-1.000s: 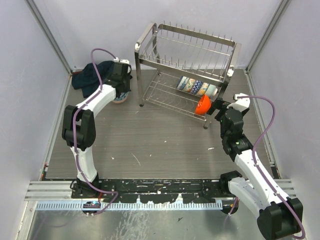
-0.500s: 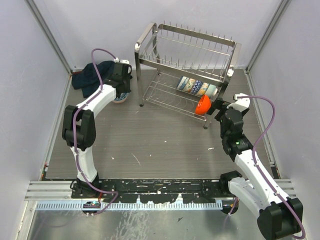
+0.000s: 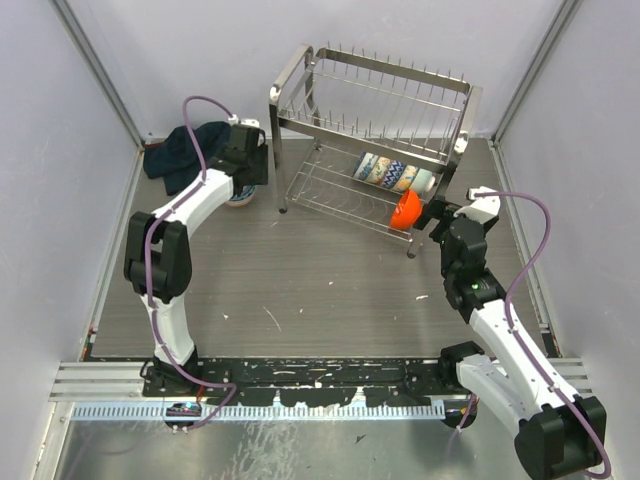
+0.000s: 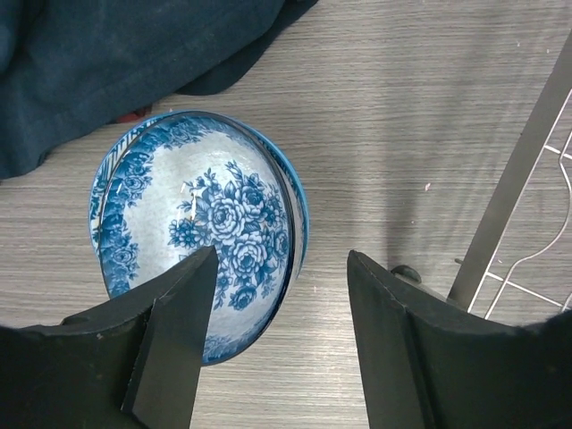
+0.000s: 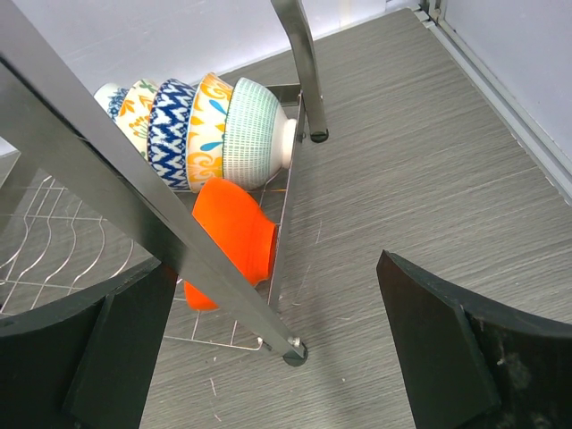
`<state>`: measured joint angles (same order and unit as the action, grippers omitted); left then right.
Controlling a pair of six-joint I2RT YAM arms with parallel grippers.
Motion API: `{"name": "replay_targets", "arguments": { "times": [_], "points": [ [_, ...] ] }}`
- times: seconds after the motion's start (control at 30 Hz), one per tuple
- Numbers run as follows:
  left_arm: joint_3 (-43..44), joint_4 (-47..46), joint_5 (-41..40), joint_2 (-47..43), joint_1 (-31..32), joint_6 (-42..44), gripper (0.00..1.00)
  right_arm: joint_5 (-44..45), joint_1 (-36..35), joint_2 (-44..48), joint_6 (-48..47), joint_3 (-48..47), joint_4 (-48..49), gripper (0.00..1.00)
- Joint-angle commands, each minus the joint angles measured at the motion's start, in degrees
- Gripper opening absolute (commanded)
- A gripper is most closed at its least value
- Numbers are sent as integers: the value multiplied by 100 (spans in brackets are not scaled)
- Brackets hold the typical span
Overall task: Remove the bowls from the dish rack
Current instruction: Place the bowl with the bowl.
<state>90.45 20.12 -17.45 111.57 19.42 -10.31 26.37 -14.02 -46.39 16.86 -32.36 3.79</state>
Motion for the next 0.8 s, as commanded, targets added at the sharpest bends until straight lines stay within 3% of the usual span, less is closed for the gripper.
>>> {"name": "replay_targets", "arguments": {
  "times": [0.0, 0.5, 0.77],
  "points": [
    [139, 3, -141, -441, 51, -6, 68, 89, -21, 183, -8, -197, 162, 100],
    [-252, -149, -223, -806, 234, -93, 73, 99, -71, 258, 10, -194, 121, 100],
    [-484, -373, -469, -650, 341, -76, 62, 105, -71, 276, 1, -180, 115, 100]
  ]
}}
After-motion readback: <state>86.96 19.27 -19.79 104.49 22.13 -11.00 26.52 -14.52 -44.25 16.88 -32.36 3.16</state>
